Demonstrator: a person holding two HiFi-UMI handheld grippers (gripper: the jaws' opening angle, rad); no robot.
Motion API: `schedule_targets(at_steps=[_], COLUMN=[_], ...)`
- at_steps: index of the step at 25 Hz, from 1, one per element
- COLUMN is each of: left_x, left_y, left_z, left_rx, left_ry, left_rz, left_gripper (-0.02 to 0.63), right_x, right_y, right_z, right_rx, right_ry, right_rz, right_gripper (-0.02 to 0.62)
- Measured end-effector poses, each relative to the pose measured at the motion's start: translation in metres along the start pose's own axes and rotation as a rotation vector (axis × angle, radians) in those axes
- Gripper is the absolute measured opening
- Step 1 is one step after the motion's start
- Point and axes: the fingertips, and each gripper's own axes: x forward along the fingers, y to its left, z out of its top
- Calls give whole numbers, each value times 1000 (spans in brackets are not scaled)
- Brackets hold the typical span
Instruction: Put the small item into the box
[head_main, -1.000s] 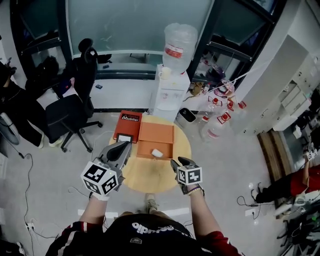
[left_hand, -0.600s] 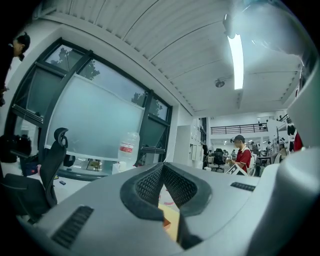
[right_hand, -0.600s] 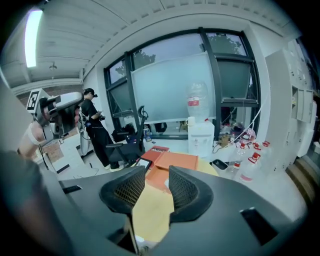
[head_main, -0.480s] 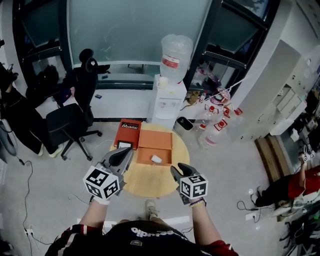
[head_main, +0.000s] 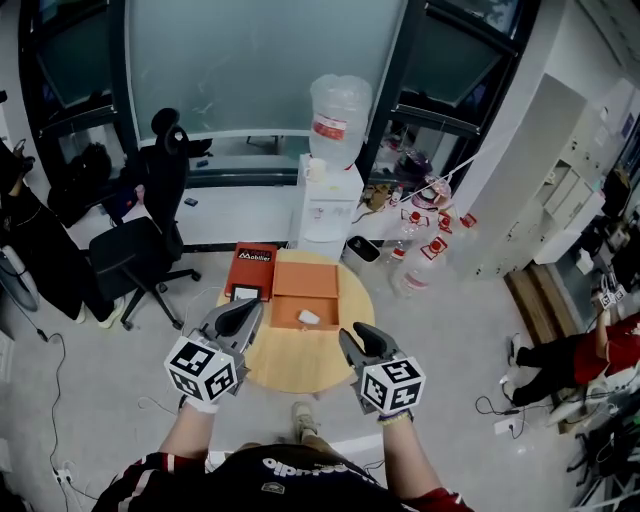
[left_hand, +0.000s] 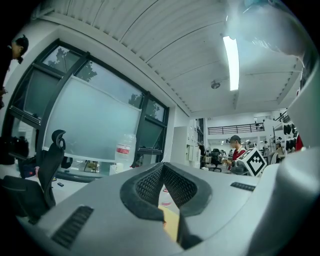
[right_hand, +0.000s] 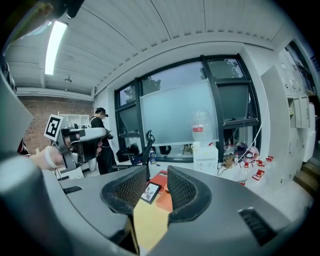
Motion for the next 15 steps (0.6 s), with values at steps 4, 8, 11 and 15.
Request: schedule_targets(at_steps=[4,8,11,15], left_x=[-4,-6,-6,-5], left_y=[-3,-7,-10,-11], left_z=[1,2,5,10], left_rx=[-9,-14,-10,-8], left_ry=[-3,-13,-19,-34], left_rz=[-2,-5,-6,-3], left_gripper=[17,15,17,17], right_x=[-16,-26,-32,-41], right_y=[8,10,8,5], right_z=[15,20,28,41], right_rx=[4,8,4,-17], right_ry=[-54,-68,-89,-117], right_rz=[3,2,-7,-28], right_gripper=[138,123,110,97])
